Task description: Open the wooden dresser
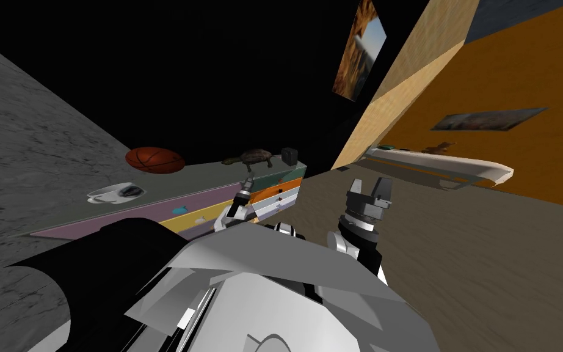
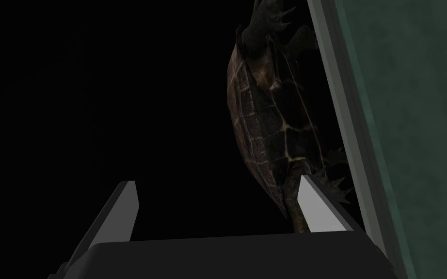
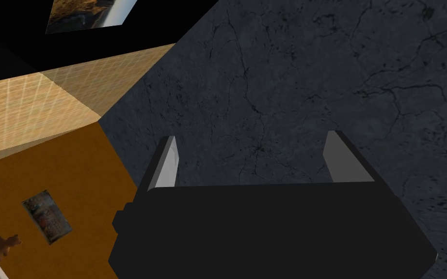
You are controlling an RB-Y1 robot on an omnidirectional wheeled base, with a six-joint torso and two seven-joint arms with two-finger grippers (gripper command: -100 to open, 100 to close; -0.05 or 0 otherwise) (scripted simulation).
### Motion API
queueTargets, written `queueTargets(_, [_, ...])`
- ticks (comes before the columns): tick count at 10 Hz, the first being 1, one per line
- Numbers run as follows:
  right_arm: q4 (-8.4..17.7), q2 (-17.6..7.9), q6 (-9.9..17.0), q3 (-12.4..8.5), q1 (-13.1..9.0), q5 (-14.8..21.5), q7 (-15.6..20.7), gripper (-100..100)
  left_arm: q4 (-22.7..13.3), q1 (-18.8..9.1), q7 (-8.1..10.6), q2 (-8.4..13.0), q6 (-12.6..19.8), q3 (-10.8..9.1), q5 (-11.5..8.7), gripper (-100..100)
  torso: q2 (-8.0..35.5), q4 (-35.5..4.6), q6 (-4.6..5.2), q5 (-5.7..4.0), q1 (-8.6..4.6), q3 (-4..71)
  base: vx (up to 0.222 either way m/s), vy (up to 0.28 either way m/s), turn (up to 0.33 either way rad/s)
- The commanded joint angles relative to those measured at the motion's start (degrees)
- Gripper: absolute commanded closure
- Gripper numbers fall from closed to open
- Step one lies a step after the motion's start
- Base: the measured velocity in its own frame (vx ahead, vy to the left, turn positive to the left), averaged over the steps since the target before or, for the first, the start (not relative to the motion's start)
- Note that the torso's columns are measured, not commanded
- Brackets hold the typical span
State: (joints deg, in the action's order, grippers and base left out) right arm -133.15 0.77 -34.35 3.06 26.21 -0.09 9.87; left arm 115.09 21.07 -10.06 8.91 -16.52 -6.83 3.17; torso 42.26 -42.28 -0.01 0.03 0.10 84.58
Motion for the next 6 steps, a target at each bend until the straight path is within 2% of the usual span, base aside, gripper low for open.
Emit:
queueTargets(1, [0.00, 0.00, 0.00, 0.00, 0.00, 0.00, 0.00, 0, -3.40, -0.98, -0.10, 0.43, 1.13, -1.26, -0.27, -100, 0.03, 0.00, 0.01, -0.01, -0.05, -0.01, 0.132, -0.163, 0.079])
queueTargets(3, [0.00, 0.01, 0.00, 0.01, 0.00, 0.00, 0.00, 0, -5.31, -1.51, -0.14, 0.55, 1.86, -2.02, -0.45, -100, -0.10, 0.03, 0.02, -0.11, -0.39, 0.06, 0.117, -0.215, 0.071])
queueTargets(6, [0.00, 0.01, 0.00, 0.01, 0.00, 0.00, 0.00, 0, -9.55, -2.71, -0.26, 0.39, 3.48, -3.73, -0.86, -100, 0.08, -0.02, 0.02, -0.02, -0.06, -0.04, 0.110, -0.208, 0.078])
